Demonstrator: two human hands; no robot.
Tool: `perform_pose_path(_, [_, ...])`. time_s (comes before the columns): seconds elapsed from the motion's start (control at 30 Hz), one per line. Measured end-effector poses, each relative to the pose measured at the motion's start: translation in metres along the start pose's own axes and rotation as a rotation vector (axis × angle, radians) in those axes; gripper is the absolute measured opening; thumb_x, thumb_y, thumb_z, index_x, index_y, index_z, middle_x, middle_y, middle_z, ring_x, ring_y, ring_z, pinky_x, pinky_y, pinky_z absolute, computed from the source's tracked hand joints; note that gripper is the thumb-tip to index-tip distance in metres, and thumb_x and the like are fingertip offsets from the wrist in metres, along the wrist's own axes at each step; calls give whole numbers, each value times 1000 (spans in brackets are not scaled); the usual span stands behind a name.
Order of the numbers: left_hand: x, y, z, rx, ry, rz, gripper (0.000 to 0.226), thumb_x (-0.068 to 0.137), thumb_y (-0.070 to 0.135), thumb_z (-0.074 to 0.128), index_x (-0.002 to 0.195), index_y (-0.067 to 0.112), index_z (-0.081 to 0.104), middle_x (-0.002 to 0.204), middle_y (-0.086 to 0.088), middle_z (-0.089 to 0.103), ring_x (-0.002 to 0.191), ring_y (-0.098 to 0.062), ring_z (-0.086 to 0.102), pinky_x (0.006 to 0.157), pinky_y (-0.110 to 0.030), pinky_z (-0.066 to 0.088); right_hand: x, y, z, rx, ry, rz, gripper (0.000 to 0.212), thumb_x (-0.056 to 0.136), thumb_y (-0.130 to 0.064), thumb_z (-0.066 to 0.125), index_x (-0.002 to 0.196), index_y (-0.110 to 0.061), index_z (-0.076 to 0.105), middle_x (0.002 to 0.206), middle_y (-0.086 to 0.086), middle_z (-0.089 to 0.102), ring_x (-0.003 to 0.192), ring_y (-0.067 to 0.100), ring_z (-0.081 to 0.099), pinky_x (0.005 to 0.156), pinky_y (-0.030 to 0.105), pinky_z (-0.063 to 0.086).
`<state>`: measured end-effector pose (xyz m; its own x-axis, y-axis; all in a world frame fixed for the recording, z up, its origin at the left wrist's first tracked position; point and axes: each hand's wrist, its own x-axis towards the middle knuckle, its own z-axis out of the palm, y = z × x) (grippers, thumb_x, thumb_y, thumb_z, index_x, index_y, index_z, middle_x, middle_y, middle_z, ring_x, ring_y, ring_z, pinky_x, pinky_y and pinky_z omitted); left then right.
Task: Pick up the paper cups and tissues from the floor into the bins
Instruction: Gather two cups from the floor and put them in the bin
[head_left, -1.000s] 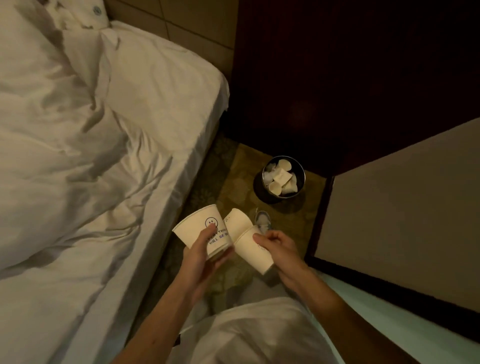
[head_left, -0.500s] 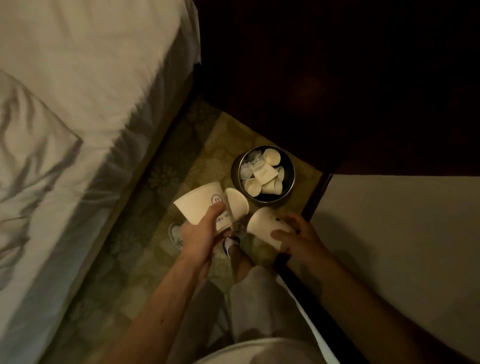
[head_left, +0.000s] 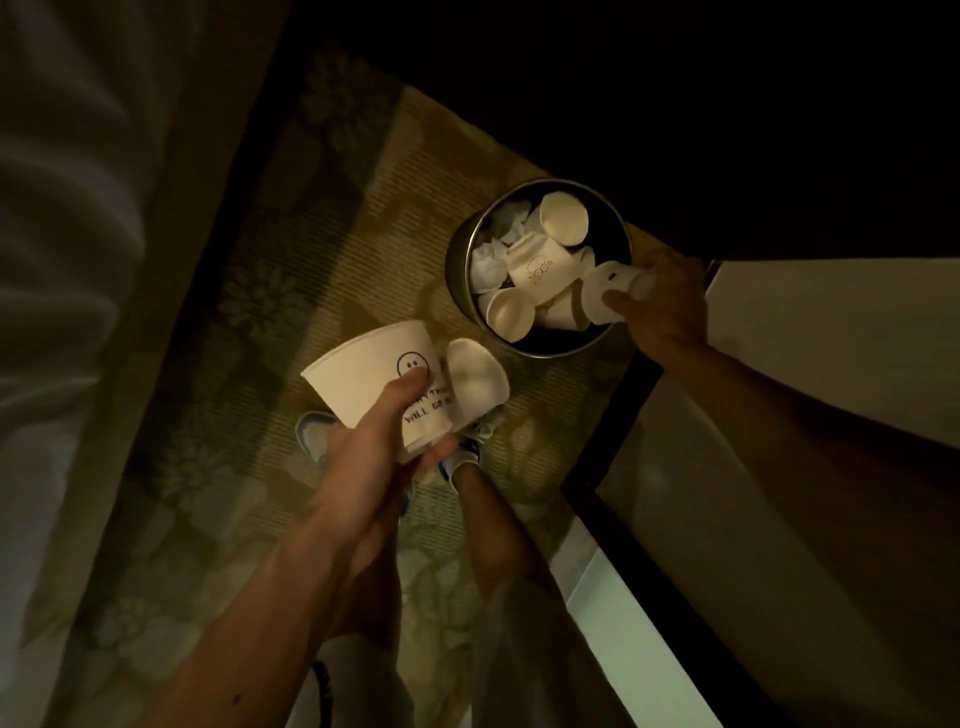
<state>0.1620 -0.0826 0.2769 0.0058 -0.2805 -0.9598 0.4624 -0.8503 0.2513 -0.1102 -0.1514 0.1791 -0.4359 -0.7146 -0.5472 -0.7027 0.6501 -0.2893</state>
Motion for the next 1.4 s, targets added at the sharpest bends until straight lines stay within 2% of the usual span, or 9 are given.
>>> perform_pose_path(0.17, [29,-11,11,-21,-80,-17,46,79,29,69,123,18,61,112,-7,73,102,-23,71,77,-34,61,17,14,28,-155,4,-118,53,83,-24,75,130,-11,55,138,15,39,126,35,43,100,38,42])
perform_pose_path(0.33, [57,-20,18,-40,-85,-15,39,82,25,70,120,16,64,110,-7,74,101,-24,72,76,-35,60,38,15,54,-185,10,-105,54,87,-27,72,135,-13,52,142,14,40,128,33,41,95,37,42])
perform_pose_path(0.47, [71,-28,20,-11,-101,-8,45,78,29,72,121,17,64,110,-6,74,101,-23,72,75,-33,60,46,26,59,-324,-220,-112,78,86,-33,71,150,-17,31,149,16,37,139,33,28,109,44,30])
perform_pose_path(0.57, [76,-31,21,-12,-100,-11,53,72,33,73,122,16,63,111,-7,74,101,-23,72,75,-34,59,28,30,55,-334,-127,-184,76,89,-46,64,150,-16,30,153,14,30,143,32,20,115,48,24])
perform_pose_path(0.63, [78,-33,22,-29,-101,-23,52,73,32,72,122,17,63,112,-7,73,102,-23,71,76,-36,60,4,27,52,-115,-88,-170,56,90,-49,60,134,-16,49,138,8,47,127,23,42,101,36,41])
perform_pose_path(0.77, [81,-34,26,-15,-147,-53,49,81,30,68,128,17,60,119,-8,71,108,-26,69,81,-39,59,-52,7,51,573,-538,251,19,86,-49,62,98,-35,58,99,-12,66,86,6,65,66,22,51])
perform_pose_path(0.93, [83,-37,37,78,-204,-67,56,78,34,71,130,18,60,119,-8,71,110,-27,68,87,-41,58,-66,12,43,772,-538,259,8,87,-14,69,92,-20,67,73,-11,73,65,4,69,54,16,52])
perform_pose_path(1.17, [85,-37,38,253,-103,54,60,57,47,74,113,24,67,102,1,76,90,-15,73,66,-25,58,-25,33,45,-32,-192,-174,36,88,-27,70,115,-5,64,140,9,41,122,22,47,91,22,41])
perform_pose_path(1.4, [82,-53,27,323,-75,79,55,66,43,74,114,16,69,97,-3,77,76,-11,71,54,-20,51,-8,36,82,-344,-120,-337,28,93,-24,62,113,-5,64,145,12,36,123,31,47,92,39,46])
